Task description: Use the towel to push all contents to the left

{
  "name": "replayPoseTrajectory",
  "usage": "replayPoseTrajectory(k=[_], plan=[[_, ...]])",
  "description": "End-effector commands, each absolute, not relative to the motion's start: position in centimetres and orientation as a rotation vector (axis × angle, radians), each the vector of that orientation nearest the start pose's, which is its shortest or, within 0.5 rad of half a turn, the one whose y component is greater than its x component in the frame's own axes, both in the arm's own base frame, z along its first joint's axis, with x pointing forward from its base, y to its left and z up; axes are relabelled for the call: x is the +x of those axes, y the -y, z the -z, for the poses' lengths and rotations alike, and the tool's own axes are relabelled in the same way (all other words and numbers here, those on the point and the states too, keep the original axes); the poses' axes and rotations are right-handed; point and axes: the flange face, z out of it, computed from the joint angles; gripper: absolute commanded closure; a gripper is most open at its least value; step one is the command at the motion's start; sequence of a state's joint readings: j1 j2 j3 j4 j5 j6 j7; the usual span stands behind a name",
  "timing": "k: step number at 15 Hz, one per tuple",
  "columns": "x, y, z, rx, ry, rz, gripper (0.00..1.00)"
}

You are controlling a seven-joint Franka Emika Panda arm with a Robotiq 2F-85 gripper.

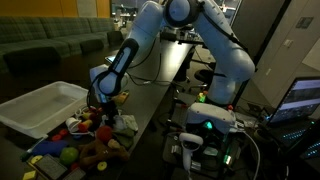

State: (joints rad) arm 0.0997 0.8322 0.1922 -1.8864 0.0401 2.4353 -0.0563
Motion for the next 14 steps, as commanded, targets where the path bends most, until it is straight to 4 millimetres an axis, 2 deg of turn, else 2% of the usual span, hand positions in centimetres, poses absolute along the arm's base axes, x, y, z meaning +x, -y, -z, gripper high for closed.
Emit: replayPoseTrajectory(k=[1,3,7,14], plan=[[56.5,-18.5,-4.5,-2.930,0.360,-0.425,0.99],[56.8,-17.9,-4.9,-2.942,0.346,-0.408,0.99],[57.2,-15.4,-5.8,-2.991,0.280,-0.351,0.99],[56.2,-9.3,-6.9,-3.078,0.154,-0.326,0.99]])
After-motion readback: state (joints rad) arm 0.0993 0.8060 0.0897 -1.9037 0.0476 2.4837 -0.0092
